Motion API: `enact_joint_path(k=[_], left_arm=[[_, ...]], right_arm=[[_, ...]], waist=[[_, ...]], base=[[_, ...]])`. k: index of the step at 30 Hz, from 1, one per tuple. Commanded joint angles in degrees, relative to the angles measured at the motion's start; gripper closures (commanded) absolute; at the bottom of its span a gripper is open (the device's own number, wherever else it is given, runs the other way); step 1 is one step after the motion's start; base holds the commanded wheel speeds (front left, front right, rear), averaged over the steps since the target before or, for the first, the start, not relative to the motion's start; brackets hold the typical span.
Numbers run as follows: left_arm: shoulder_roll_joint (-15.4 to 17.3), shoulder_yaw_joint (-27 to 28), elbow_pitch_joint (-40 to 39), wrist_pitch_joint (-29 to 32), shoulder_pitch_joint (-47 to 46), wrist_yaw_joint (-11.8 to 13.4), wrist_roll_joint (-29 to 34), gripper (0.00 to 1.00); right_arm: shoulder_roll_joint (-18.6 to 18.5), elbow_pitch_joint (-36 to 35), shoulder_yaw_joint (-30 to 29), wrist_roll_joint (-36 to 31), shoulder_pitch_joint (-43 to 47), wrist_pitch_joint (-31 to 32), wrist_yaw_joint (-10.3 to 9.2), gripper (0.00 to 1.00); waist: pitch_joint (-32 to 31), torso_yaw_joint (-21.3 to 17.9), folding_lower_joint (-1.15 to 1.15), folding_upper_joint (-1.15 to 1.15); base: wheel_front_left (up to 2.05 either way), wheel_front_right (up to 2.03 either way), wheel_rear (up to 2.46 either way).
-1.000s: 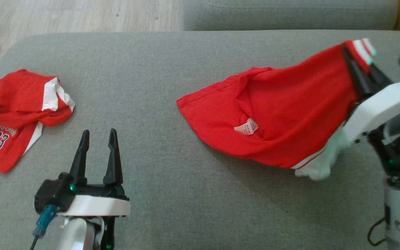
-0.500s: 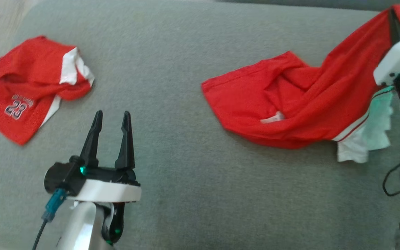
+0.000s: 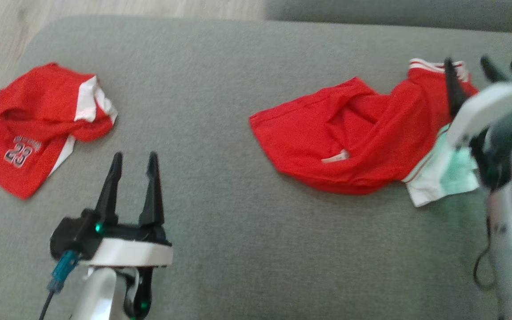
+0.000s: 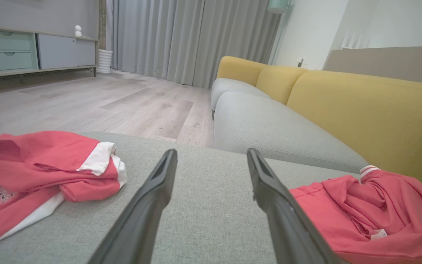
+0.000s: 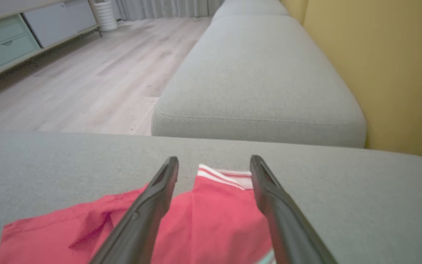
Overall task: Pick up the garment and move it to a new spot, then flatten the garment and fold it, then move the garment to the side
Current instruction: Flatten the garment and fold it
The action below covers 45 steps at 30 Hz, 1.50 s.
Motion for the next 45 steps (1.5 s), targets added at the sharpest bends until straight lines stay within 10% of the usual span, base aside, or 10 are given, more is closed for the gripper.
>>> enact_joint_path(k=[1, 12, 29, 30, 31, 42, 43, 45], left_arm=[[0.37, 2.63, -1.62, -0.55, 0.25, 0.12, 0.24, 0.0], [0.47, 6.02, -3.25, -0.55, 6.0, 0.41, 0.9, 0.0], [0.41, 2.9, -3.31, -0.55, 0.67, 0.18, 1.26, 0.0], [0.41, 2.79, -3.07, -0.55, 0.42, 0.17, 1.19, 0.0], [0.41, 2.81, -2.97, -0.55, 0.36, 0.16, 1.15, 0.0], [0.44, 4.7, -2.33, -0.55, 2.46, 0.13, 0.84, 0.0], [0.45, 4.87, -2.4, -0.55, 2.68, 0.13, 0.86, 0.0], [0.47, 5.19, -2.47, -0.55, 3.08, 0.13, 0.94, 0.0]], right_arm=[[0.77, -4.14, 1.42, -0.64, 2.12, -0.72, -0.04, 0.0], [6.08, -19.68, -0.25, -2.74, 24.8, -1.15, -0.04, 0.0], [6.75, 1.64, -9.09, -7.01, 13.94, 1.32, -0.04, 0.0], [6.75, 4.27, -8.91, -7.81, 13.31, 1.99, -0.04, 0.83], [6.75, 5.09, -8.71, -7.9, 13.17, 1.88, -0.04, 1.0], [6.76, -2.42, -16.32, -9.82, 20.23, -2.27, -0.04, 1.0], [6.76, -3.42, -16.03, -8.84, 20.83, -2.34, -0.04, 0.0], [6.76, -5.33, -14.97, -7.1, 21.78, -2.85, -0.04, 0.0]], waist=[[-2.86, -2.7, 0.0, 0.0], [-6.3, -7.8, 0.0, 0.0], [0.99, -3.16, 0.0, 0.0], [1.1, -3.03, 0.0, 0.0], [1.06, -3.06, 0.0, 0.0], [-3.17, -5.95, 0.0, 0.0], [-3.38, -6.27, 0.0, 0.0], [-3.83, -6.95, 0.0, 0.0]], base=[[0.0, 0.0, 0.0], [0.0, 0.0, 0.0], [0.0, 0.0, 0.0], [0.0, 0.0, 0.0], [0.0, 0.0, 0.0], [0.0, 0.0, 0.0], [0.0, 0.0, 0.0], [0.0, 0.0, 0.0]])
